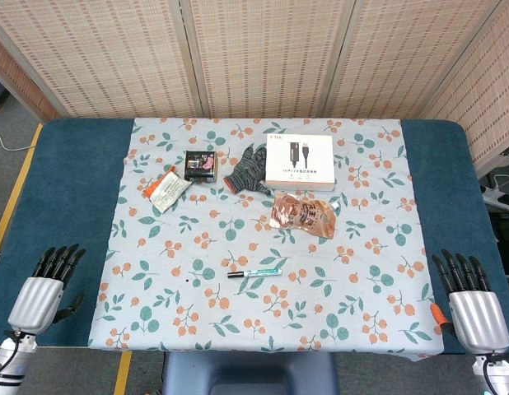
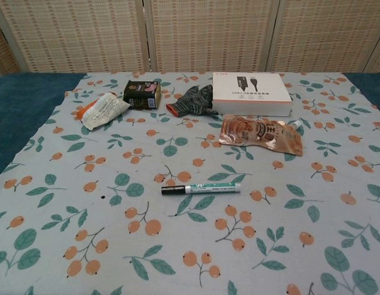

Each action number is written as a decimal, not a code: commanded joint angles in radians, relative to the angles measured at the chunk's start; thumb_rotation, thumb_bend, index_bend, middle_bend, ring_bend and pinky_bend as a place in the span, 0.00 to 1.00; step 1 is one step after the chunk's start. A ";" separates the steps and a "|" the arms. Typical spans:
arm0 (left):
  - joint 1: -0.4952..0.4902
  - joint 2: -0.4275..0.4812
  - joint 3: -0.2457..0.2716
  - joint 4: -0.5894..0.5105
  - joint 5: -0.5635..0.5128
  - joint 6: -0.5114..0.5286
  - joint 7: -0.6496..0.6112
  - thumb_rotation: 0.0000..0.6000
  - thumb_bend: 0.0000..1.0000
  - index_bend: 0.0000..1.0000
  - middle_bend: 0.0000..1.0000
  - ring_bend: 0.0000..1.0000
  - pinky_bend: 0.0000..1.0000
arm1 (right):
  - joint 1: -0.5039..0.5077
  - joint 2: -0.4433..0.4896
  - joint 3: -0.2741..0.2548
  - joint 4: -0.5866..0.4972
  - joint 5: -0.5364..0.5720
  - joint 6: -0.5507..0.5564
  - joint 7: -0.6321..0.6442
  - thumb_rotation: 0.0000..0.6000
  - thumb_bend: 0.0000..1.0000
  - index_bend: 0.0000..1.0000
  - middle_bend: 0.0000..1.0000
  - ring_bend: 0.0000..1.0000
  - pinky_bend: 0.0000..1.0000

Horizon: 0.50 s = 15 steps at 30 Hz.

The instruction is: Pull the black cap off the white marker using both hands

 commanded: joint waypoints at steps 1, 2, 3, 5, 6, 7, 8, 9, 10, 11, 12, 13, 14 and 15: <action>0.005 0.004 -0.002 -0.003 0.004 0.006 0.005 1.00 0.37 0.00 0.00 0.00 0.01 | 0.001 -0.011 0.007 0.011 -0.020 -0.014 0.019 1.00 0.19 0.00 0.00 0.00 0.00; 0.004 0.004 -0.003 -0.003 0.008 0.007 0.004 1.00 0.37 0.00 0.00 0.00 0.01 | 0.004 -0.019 0.010 0.016 -0.034 -0.016 0.030 1.00 0.19 0.00 0.00 0.00 0.00; 0.004 0.004 -0.004 -0.003 0.012 0.006 0.003 1.00 0.37 0.00 0.00 0.00 0.01 | 0.009 -0.033 0.013 0.024 -0.052 -0.022 0.039 1.00 0.19 0.00 0.00 0.00 0.00; 0.004 0.006 -0.003 -0.005 0.015 0.003 -0.002 1.00 0.37 0.00 0.00 0.00 0.01 | 0.028 -0.064 0.023 0.020 -0.070 -0.052 0.039 1.00 0.19 0.00 0.00 0.00 0.00; 0.005 0.007 -0.003 -0.007 0.018 0.003 -0.007 1.00 0.37 0.00 0.00 0.00 0.01 | 0.053 -0.086 0.031 0.009 -0.078 -0.092 0.027 1.00 0.19 0.00 0.00 0.00 0.00; 0.005 0.008 -0.003 -0.008 0.020 0.004 -0.009 1.00 0.37 0.00 0.00 0.00 0.01 | 0.076 -0.102 0.038 -0.005 -0.081 -0.132 0.004 1.00 0.19 0.00 0.00 0.00 0.00; 0.004 0.008 -0.004 -0.009 0.023 0.004 -0.011 1.00 0.37 0.00 0.00 0.00 0.01 | 0.104 -0.120 0.048 -0.021 -0.082 -0.175 -0.024 1.00 0.19 0.00 0.03 0.00 0.00; 0.003 0.008 -0.005 -0.009 0.027 0.004 -0.014 1.00 0.37 0.00 0.00 0.00 0.01 | 0.132 -0.143 0.064 -0.036 -0.079 -0.217 -0.056 1.00 0.19 0.01 0.05 0.00 0.00; 0.000 0.008 -0.006 -0.009 0.033 0.002 -0.016 1.00 0.37 0.00 0.00 0.00 0.01 | 0.170 -0.185 0.092 -0.045 -0.067 -0.269 -0.104 1.00 0.19 0.03 0.09 0.00 0.00; -0.002 0.007 -0.005 -0.007 0.035 0.000 -0.017 1.00 0.37 0.00 0.00 0.00 0.01 | 0.199 -0.220 0.115 -0.048 -0.049 -0.308 -0.141 1.00 0.19 0.06 0.13 0.00 0.00; -0.003 0.006 -0.005 -0.005 0.037 -0.005 -0.019 1.00 0.37 0.00 0.00 0.00 0.01 | 0.234 -0.272 0.145 -0.045 -0.018 -0.358 -0.189 1.00 0.19 0.09 0.16 0.00 0.00; -0.004 0.005 -0.005 -0.006 0.036 -0.011 -0.018 1.00 0.38 0.00 0.00 0.00 0.01 | 0.260 -0.312 0.167 -0.037 0.008 -0.392 -0.224 1.00 0.19 0.11 0.18 0.00 0.00; -0.005 0.004 -0.006 -0.005 0.033 -0.014 -0.018 1.00 0.38 0.00 0.00 0.00 0.01 | 0.284 -0.353 0.188 -0.026 0.035 -0.423 -0.255 1.00 0.19 0.14 0.20 0.00 0.00; -0.005 0.005 -0.007 -0.005 0.031 -0.018 -0.017 1.00 0.38 0.00 0.00 0.00 0.01 | 0.314 -0.404 0.211 -0.008 0.074 -0.462 -0.295 1.00 0.19 0.15 0.21 0.00 0.00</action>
